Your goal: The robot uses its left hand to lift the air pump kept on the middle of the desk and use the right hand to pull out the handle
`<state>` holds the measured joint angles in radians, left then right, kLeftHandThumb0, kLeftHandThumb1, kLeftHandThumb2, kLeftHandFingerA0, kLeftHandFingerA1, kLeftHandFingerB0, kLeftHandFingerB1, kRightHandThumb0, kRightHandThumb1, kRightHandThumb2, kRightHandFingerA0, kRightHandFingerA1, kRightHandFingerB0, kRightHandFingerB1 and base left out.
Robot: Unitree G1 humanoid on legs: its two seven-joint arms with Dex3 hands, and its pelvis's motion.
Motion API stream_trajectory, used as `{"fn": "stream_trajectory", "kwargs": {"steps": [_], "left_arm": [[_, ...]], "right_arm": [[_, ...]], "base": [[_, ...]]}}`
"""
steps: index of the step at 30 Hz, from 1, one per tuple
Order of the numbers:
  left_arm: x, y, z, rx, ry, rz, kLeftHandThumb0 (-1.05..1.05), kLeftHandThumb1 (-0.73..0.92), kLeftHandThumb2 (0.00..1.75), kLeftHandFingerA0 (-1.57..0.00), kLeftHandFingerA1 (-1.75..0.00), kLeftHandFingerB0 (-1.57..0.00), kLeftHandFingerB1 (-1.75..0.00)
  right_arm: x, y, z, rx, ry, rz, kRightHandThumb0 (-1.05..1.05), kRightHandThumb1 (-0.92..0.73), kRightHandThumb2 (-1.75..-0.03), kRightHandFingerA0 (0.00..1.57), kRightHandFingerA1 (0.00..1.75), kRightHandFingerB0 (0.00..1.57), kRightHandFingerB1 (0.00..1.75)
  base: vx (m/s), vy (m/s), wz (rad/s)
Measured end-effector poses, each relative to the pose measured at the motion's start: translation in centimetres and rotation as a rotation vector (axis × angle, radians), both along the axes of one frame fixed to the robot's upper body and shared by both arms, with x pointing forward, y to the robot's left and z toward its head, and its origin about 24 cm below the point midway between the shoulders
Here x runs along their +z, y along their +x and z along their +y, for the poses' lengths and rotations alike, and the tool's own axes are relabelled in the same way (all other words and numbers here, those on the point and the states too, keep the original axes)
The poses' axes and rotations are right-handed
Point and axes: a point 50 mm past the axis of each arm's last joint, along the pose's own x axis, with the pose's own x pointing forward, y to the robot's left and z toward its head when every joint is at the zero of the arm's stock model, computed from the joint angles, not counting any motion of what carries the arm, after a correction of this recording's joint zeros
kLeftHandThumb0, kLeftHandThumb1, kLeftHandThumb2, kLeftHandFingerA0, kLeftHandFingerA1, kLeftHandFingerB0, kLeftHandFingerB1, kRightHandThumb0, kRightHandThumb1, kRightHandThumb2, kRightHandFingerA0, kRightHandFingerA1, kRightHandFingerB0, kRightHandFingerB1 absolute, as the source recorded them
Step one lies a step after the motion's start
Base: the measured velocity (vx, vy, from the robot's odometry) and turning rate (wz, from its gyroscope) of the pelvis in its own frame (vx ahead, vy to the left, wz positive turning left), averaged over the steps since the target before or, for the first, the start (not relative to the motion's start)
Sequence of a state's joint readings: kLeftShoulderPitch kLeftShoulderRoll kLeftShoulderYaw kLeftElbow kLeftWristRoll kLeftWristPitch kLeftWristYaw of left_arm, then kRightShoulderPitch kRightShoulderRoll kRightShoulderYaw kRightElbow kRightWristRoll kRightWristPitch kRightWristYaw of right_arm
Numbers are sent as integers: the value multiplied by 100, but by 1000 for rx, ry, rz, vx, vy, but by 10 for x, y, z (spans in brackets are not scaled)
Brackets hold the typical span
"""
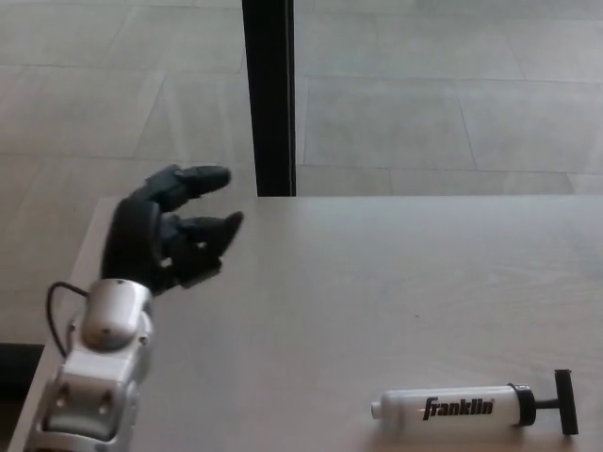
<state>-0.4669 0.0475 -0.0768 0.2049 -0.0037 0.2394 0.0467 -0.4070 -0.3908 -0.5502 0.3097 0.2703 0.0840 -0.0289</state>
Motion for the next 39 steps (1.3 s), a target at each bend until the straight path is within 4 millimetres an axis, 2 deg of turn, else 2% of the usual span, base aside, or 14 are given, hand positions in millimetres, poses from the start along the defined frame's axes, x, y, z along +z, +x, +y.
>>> {"fn": "stream_trajectory", "kwargs": {"steps": [8, 9, 10, 11, 12, 16, 20, 26, 27, 29, 31, 33, 34, 39], "left_arm": [[-4, -9, -79, -217, 161, 22, -56, 60, 61, -36, -80, -45, -62], [-3, -9, -84, -233, 186, 19, -55, 40, 91, -40, -73, -38, -63], [-2, -10, -89, -252, 216, 16, -55, 40, 91, -40, -73, -38, -63], [-1, -11, -94, -269, 246, 14, -53, 59, 59, -34, -75, -40, -56], [-1, -12, -99, -289, 279, 13, -40, 51, 58, -38, -83, -43, -56], [-3, -18, -116, -351, 398, 9, -36, 47, 62, -35, -109, -45, -59], [-10, -26, -130, -405, 528, 12, -36, 48, 59, -37, -93, -43, -60], [-14, -31, -140, -434, 685, 14, -65, 60, 56, -17, -130, -27, -66], [-15, -32, -140, -434, 701, 21, -74, 60, 57, -19, -71, -23, -48], [-18, -34, -141, -435, 732, 34, -79, 47, 84, -5, -56, -7, -50], [-22, -36, -142, -436, 763, 47, -77, 60, 59, 0, -49, -10, -41], [-25, -38, -144, -439, 794, 62, -77, 59, 59, 0, -45, -8, -41], [-26, -40, -146, -440, 804, 68, -85, 48, 89, 0, -41, -7, -41], [-31, -48, -158, -447, 831, 98, -83, 48, 89, 0, -38, -3, -35]], "right_arm": [[-15, 15, 19, 58, -10, 92, -51, -61, -91, 53, 72, 33, 53], [-15, 16, 19, 57, -10, 97, -51, -60, -93, 55, 75, 34, 54], [-15, 17, 20, 57, -10, 99, -51, -60, -93, 55, 75, 34, 54], [-15, 17, 20, 57, -10, 101, -49, -75, -62, 56, 75, 41, 42], [-15, 18, 21, 56, -9, 102, -50, -61, -91, 52, 72, 33, 53], [-15, 19, 20, 49, -2, 105, -52, -60, -93, 56, 75, 35, 54], [-18, 19, 19, 38, 7, 116, -52, -60, -92, 54, 73, 35, 54], [-22, 21, 18, 24, 23, 134, -53, -59, -90, 55, 72, 34, 54], [-22, 22, 18, 23, 25, 137, -54, -59, -90, 55, 72, 34, 53], [-23, 22, 18, 23, 28, 140, -53, -58, -90, 53, 69, 34, 53], [-23, 23, 18, 23, 30, 142, -51, -72, -62, 56, 65, 40, 41], [-23, 24, 19, 25, 31, 142, -52, -72, -62, 58, 70, 43, 42], [-23, 24, 19, 25, 32, 142, -54, -58, -90, 55, 73, 36, 54], [-22, 27, 20, 28, 35, 142, -53, -59, -90, 57, 73, 35, 53]], "base": [[0, 0, 0], [0, 0, 0], [0, 0, 0], [0, 0, 0], [0, 0, 0], [0, 0, 0], [0, 0, 0], [0, 0, 0], [0, 0, 0], [0, 0, 0], [0, 0, 0], [0, 0, 0], [0, 0, 0], [0, 0, 0]]}}
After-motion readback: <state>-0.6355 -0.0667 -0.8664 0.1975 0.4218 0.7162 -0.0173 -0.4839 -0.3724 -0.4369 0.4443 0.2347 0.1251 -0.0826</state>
